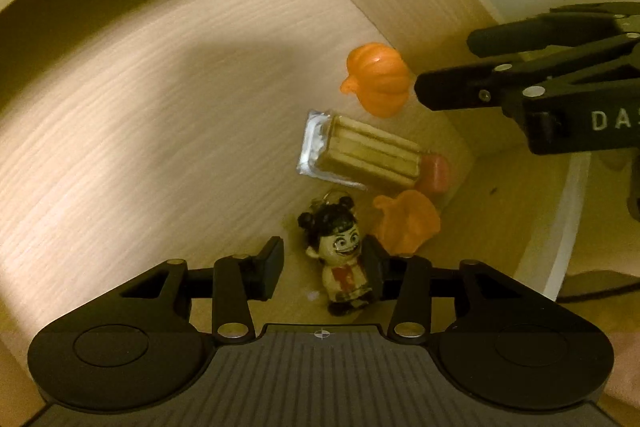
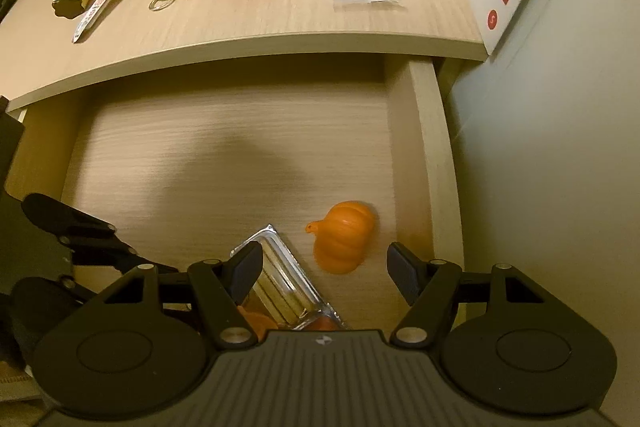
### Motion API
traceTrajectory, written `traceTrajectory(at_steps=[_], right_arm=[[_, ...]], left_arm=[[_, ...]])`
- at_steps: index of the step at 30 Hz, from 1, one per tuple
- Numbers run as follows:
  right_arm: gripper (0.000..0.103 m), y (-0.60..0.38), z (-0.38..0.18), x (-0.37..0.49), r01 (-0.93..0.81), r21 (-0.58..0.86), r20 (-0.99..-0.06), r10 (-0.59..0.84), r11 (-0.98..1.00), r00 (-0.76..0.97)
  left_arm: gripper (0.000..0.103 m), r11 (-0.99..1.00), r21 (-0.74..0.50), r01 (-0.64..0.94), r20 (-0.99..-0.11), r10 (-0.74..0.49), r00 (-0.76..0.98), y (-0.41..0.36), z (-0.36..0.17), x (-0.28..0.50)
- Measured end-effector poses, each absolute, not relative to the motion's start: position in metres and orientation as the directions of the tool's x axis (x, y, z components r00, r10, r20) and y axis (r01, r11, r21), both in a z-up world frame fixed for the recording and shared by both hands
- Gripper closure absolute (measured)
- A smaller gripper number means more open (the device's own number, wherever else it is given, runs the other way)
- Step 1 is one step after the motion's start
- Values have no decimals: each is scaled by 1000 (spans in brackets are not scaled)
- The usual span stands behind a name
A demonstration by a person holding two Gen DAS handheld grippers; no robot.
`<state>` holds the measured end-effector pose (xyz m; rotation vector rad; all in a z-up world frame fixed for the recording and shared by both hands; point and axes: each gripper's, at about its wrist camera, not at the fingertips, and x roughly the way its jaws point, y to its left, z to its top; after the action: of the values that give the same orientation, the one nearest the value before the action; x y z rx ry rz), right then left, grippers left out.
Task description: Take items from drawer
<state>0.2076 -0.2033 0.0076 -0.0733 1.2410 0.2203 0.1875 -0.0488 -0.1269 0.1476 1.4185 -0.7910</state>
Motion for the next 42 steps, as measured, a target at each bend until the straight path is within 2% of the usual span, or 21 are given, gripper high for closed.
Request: traceTrajectory(at_steps=[3,9,11,12,21,29,31,34,35,38,42], right_arm=[[34,-205,8,206,-205,67,-943,129,977,306],[34,-208,11,208,-187,84,-945,138,979,297],[29,-207,10,209,-190,104,-949,154,976,275],[26,-205,8,209,-197,116,-953,165,974,254],[25,-177,-26,203,-229,225,-972,233,947,12],[23,-159,-48,211,-227,187,-982,176,956,-68],[25,-153,-50,208,-267,161,-987,151,950,-57],[38,-139,-46,202,-352,101,-995,99,930,-23],[47,-136,-44,200,-371,96,-995,95,924,-21],[50,-130,-43,194,-393,130,-991,125,910,-37],[50,-134,-45,197,-385,134,-991,131,913,-33]], left_arm=[[68,729,-346,591,-914,-404,-35,-56,-127,188],[69,750,-326,575,-920,-391,-12,-39,-122,190],[69,773,-296,561,-925,-378,34,-24,-115,191],[69,786,-286,548,-926,-374,53,-16,-113,191],[69,880,-308,362,-905,-388,175,47,-98,193],[69,885,-338,321,-885,-415,211,57,-89,176],[69,886,-336,320,-888,-412,206,57,-90,175],[69,885,-329,328,-893,-405,196,51,-94,173],[69,885,-326,331,-895,-402,193,47,-98,174],[69,883,-324,339,-895,-402,192,46,-98,173],[69,887,-324,329,-896,-400,194,49,-97,171]])
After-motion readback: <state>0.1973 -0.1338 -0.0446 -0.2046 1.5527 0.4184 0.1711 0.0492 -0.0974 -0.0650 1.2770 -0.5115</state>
